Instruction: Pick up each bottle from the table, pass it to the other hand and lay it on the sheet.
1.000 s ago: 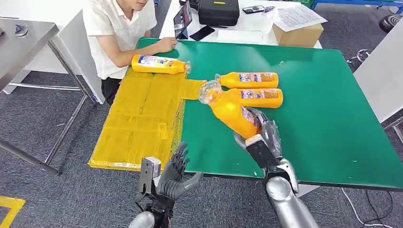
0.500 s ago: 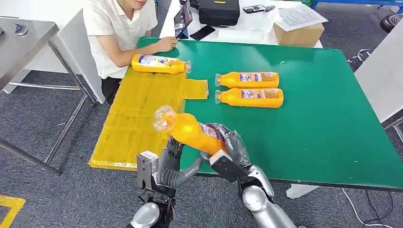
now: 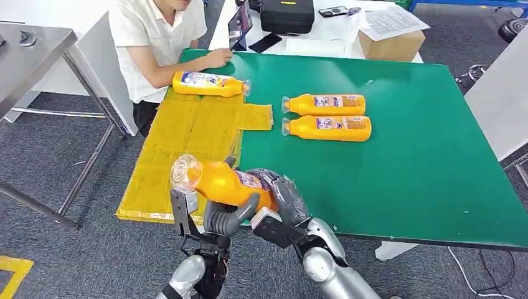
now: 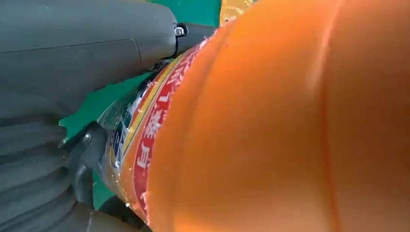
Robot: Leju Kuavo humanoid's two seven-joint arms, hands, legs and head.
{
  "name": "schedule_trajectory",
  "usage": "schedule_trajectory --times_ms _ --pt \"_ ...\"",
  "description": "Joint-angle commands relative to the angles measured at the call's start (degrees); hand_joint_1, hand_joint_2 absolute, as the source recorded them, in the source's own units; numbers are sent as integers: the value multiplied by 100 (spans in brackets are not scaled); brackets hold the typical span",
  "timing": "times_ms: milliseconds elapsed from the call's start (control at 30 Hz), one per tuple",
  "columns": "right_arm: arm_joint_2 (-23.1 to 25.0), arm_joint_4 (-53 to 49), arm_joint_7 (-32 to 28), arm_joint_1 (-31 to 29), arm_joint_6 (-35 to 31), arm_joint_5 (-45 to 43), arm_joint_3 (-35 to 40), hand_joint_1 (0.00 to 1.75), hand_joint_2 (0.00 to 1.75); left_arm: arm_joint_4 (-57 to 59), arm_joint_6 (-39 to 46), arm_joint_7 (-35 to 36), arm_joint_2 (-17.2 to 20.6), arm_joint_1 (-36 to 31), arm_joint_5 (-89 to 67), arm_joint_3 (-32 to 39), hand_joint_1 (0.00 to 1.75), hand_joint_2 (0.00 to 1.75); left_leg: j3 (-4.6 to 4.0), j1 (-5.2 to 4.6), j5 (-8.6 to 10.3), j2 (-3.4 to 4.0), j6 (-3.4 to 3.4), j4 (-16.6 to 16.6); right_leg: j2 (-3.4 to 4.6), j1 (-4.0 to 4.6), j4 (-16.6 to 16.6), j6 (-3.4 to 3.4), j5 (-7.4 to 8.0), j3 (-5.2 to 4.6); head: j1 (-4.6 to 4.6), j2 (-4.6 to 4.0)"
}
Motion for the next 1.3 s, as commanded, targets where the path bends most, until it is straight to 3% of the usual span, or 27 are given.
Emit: schedule_trajectory --times_ms 33,67,333,433,500,567,667,700,733,767,800,867,1033,1167,1267,1300 --pt "33 279 -179 -319 61 -224 434 0 175 72 -407 39 -31 -137 209 97 175 175 29 5 -13 16 -12 -2 20 5 -3 -12 -7 25 0 0" --pt "10 229 -207 -298 53 -223 453 0 0 10 -403 -11 -31 -118 200 131 175 175 20 5 -10 14 -9 -2 17 5 -2 -10 -4 16 -2 0" --pt "-157 -148 -590 147 -328 -150 329 0 0 -405 20 -414 -64 -51 52 556 175 175 18 6 -10 5 -10 -1 8 6 -3 -10 -7 16 0 0" --pt "-227 -297 -815 653 -972 212 146 0 0 -442 818 -635 -51 -150 -287 916 175 175 11 7 -5 -7 -8 -3 -5 7 -7 -8 -5 12 0 0" --pt "-184 -305 -1008 1052 -1740 501 -155 0 0 355 1718 -749 83 -537 -965 926 175 175 19 10 -4 -23 -11 -8 -20 9 -14 -10 -9 23 0 0" --pt "-49 -326 -1189 1322 -2505 1114 -772 0 0 1004 1876 -1285 121 -808 -1611 1070 175 175 23 6 0 -25 -9 -14 -23 5 -16 -10 -7 27 4 0" --pt "-102 -318 -1200 1259 -2500 1075 -777 0 0 960 1817 -1291 109 -778 -1693 1139 175 175 12 2 -1 -10 -9 -9 -7 2 -9 -8 -4 11 -2 0" --pt "388 -613 -1395 1552 -2505 2174 -1872 0 0 1143 1958 -1288 32 -775 -2764 1422 175 175 19 7 -5 -10 -11 -8 -5 6 -11 -11 -6 22 -2 0" --pt "1084 -1018 -1889 1771 -2505 3096 -3280 0 0 1201 1958 -1105 -279 -676 -4705 2232 175 175 25 6 -9 -6 -12 -7 0 6 -11 -12 -8 28 0 0" --pt "1301 -1522 -1889 1766 -2505 3381 -4052 0 0 1154 1958 -1032 -355 -624 -5540 2581 175 175 11 1 -4 0 -8 -7 3 1 -5 -8 -4 10 0 0" --pt "1397 -1869 -1889 1668 -2505 2880 -4784 0 0 1115 1958 -753 -467 -528 -6995 3054 175 175 13 0 -9 6 -13 1 9 -1 7 -13 -8 6 0 0" --pt "1226 -2092 -1889 1569 -2505 1973 -5201 0 0 1075 1958 -336 -298 -409 -7537 2950 175 175 -7 -6 -4 9 -9 7 10 -6 16 -8 -3 -18 2 0" --pt "866 -1614 -1814 1676 -2505 1356 -4677 0 0 1444 1907 809 143 -499 -8549 2189 175 175 43 5 -8 -28 -8 -12 -21 5 -28 -8 -10 52 4 0" --pt "812 -1481 -1667 1659 -2505 1333 -4443 0 0 1569 1292 1583 311 -635 -9191 1700 175 175 18 -5 -11 25 -12 -7 24 -5 -7 -11 0 10 4 0" --pt "662 -1449 -1558 1637 -2505 1099 -4214 0 0 1828 899 1926 339 -803 -9310 1522 173 175 18 -1 -6 1 -12 -6 5 -2 -10 -9 -2 15 4 0" --pt "623 -1451 -1526 1626 -2505 1056 -4155 0 0 1911 875 1983 349 -854 -9319 1512 164 175 6 -5 -1 2 -7 -6 9 -6 -10 -1 3 1 4 0"
